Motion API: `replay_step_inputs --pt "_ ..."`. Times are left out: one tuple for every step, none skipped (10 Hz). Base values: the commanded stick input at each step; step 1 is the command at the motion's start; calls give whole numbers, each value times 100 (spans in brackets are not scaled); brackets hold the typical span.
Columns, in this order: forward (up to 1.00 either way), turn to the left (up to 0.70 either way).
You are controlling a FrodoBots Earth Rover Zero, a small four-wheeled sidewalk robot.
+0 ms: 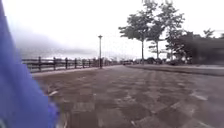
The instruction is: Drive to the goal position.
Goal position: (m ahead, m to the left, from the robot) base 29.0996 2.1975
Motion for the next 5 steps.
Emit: replay_step_inputs --pt "100 0" --pt "100 0" --pt "100 0" --pt "100 0" --pt "100 0"
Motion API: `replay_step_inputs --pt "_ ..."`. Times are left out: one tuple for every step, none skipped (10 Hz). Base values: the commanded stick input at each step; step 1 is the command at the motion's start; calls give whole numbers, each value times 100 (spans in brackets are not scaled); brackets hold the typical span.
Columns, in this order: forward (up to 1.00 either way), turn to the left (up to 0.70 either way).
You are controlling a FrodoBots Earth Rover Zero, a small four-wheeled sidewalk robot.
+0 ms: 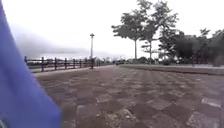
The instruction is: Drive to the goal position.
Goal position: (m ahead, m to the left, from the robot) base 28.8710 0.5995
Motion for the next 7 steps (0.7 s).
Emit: replay_step_inputs --pt "100 0" --pt "100 0" --pt "100 0" --pt "100 0" --pt "100 0" --pt "100 0" --pt "100 0"
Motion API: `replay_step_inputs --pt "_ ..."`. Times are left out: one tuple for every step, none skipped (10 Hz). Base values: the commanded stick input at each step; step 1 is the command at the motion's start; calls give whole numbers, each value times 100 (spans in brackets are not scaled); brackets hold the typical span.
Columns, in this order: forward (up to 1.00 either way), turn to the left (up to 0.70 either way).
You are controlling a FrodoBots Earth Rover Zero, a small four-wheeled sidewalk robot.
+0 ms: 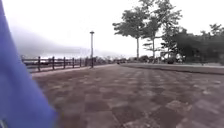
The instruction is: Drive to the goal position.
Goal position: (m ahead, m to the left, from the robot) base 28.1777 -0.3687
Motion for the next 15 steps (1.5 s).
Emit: replay_step_inputs --pt "100 0" --pt "100 0" --pt "100 0" --pt "100 0" --pt "100 0" --pt "100 0" --pt "100 0" --pt "100 0" --pt "100 0" --pt "100 0" --pt "100 0" --pt "100 0" --pt "100 0" --pt "100 0" --pt "100 0"
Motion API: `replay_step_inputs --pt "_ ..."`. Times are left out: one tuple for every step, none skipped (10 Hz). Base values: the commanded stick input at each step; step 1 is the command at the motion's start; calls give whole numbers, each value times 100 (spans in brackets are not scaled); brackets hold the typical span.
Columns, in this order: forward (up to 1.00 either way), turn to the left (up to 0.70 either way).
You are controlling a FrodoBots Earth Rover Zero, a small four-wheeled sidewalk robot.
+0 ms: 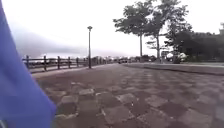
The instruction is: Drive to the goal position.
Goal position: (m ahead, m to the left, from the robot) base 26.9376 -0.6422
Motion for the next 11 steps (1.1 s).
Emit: replay_step_inputs --pt "100 0" --pt "100 0" --pt "100 0" --pt "100 0" --pt "100 0" --pt "100 0" --pt "100 0" --pt "100 0" --pt "100 0" --pt "100 0" --pt "100 0"
